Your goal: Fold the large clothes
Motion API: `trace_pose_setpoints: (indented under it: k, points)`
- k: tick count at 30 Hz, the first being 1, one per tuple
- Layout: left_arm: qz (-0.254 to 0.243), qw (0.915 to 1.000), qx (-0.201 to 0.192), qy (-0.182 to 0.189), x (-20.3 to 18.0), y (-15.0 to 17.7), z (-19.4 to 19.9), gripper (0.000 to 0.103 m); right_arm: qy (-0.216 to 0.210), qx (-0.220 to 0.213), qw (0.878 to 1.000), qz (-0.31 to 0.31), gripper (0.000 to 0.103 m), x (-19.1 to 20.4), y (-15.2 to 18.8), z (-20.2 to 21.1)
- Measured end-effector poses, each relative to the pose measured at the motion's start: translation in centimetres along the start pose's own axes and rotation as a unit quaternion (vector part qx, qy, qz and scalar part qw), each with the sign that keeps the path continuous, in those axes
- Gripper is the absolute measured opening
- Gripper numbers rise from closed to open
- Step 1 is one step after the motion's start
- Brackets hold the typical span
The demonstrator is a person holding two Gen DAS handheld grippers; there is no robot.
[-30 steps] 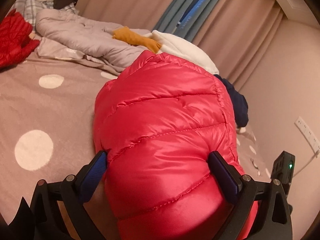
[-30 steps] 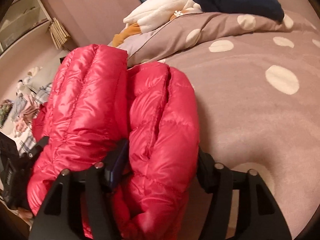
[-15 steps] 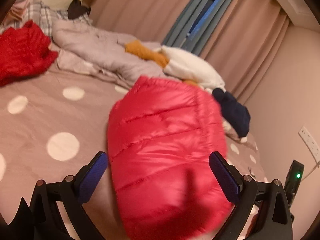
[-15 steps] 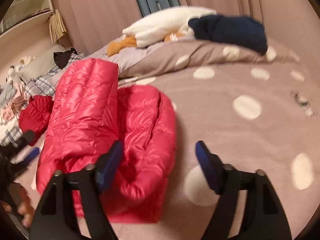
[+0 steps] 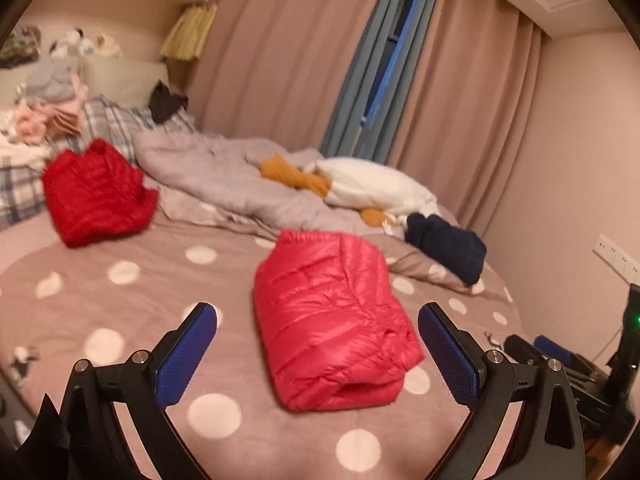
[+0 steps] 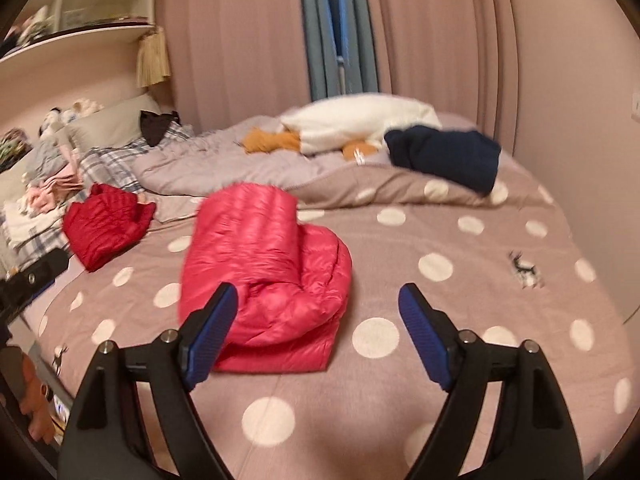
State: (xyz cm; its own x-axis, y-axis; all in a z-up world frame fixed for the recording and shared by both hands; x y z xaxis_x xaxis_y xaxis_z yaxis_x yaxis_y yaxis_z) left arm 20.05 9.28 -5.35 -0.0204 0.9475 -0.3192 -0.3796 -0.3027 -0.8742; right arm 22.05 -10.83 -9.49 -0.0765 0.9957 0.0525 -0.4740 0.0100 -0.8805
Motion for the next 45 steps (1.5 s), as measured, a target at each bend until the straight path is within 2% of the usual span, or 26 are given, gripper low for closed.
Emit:
trace_pose_setpoints:
  k: [5,7,10,15,22,39,45]
  points:
    - [0.014,0.9996,-0.016,0.02,-0.9,-1.7,5.9,0.102,-0.018,-0.024,0.999,0.012,0.099,1.5,-0.7,6.9]
    - [0.015,0.9992,-0.032,0.017,-1.3,-2.1,7.4,0.102,-0.024,-0.04,0.999,0.017,0.103,1.9,-1.0,9.4]
    - [0.005,0.9987,-0.049,0.01,-1.7,-2.2,9.0,0.102,-0.015,-0.069,0.997,0.03,0.103,2.4,-1.1,13.0]
    - [-0.005,0.9981,-0.056,0.024,-2.4,-1.9,10.6,0.102,-0.027,-0.084,0.996,0.019,0.103,2.6,-1.1,15.9]
    - [-0.012,0.9963,-0.082,0.023,-2.6,-2.5,12.4,0.102,-0.015,-0.095,0.995,0.026,0.103,3.2,-0.9,17.4]
    - [-0.03,0.9952,-0.089,0.026,-3.2,-2.4,13.0,0.102,0.001,-0.097,0.995,0.024,0.103,3.4,-0.9,18.7]
    - [-0.038,0.9941,-0.101,0.012,-3.4,-2.7,13.3,0.102,0.009,-0.101,0.994,0.026,0.103,3.1,-1.3,19.0]
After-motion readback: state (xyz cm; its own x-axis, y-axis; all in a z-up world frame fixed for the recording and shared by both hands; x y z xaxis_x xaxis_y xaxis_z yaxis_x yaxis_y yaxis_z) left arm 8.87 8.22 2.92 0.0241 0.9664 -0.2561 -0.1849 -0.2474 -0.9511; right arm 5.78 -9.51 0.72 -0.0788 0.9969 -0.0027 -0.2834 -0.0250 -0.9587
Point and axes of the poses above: each gripper's, at about its wrist camera, not at the fingertips, and z roughly against the way its jaws point, x to its left, y to its underside, the point moved 5 cm from there along -z, roughly the way its jaws point, and after that the axes turned 3 degrees about -x, right-handed, at the moved point
